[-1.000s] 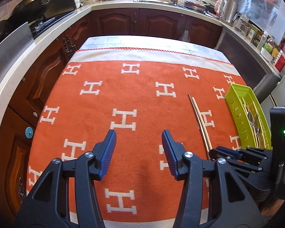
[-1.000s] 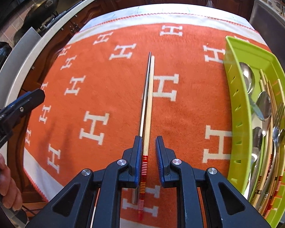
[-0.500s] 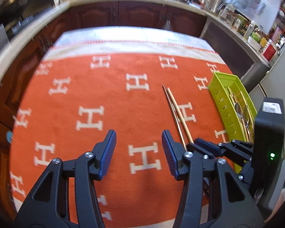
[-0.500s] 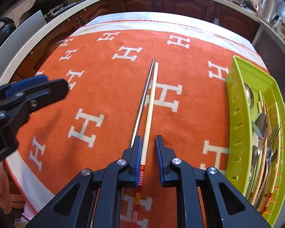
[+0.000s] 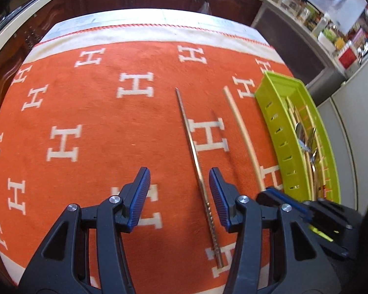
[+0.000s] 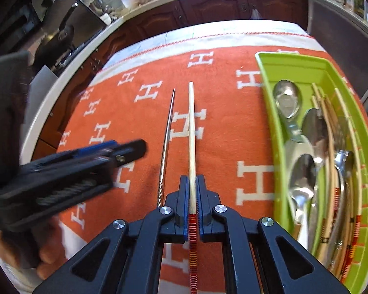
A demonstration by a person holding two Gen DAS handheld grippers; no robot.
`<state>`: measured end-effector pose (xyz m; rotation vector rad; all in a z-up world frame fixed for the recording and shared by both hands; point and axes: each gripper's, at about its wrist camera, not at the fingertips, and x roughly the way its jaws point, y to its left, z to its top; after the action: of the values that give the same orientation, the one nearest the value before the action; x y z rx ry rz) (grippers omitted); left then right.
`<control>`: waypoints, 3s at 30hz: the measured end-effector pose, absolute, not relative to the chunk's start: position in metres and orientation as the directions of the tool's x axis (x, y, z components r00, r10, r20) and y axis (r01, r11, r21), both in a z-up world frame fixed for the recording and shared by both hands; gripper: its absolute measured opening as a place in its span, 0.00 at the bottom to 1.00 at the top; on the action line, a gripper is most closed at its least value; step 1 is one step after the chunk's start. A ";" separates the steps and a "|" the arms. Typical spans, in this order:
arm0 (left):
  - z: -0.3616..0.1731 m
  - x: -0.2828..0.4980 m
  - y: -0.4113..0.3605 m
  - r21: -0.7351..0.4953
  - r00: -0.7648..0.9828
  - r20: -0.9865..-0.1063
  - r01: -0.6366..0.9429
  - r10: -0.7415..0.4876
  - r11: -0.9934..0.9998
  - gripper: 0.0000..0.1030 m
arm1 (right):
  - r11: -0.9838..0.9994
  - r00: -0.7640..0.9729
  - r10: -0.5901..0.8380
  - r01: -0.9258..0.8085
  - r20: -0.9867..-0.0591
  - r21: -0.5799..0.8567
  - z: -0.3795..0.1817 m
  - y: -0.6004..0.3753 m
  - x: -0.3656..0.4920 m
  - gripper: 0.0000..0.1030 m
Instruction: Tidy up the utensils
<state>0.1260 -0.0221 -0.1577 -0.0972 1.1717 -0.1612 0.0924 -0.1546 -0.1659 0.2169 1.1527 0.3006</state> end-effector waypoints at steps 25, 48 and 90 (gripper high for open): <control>-0.069 0.086 -0.090 -0.214 0.410 -0.863 0.234 -0.296 0.948 0.03 | 0.930 0.512 0.348 -0.082 -0.786 0.358 -0.091 -0.241 0.042 0.05; -0.099 0.105 -0.185 -0.293 0.287 -0.884 0.275 -0.369 0.916 0.04 | 0.980 0.490 0.164 0.020 -0.856 0.199 -0.102 -0.323 0.053 0.06; -0.049 0.041 -0.099 -0.056 0.503 -0.848 0.225 -0.165 0.973 0.87 | 0.942 0.514 0.281 0.014 -0.810 0.336 -0.084 -0.279 0.024 0.38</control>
<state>0.0410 -0.0994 -0.0491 0.0643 1.0172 -0.2356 0.0244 -0.2791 -0.0842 0.3191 1.0223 0.1639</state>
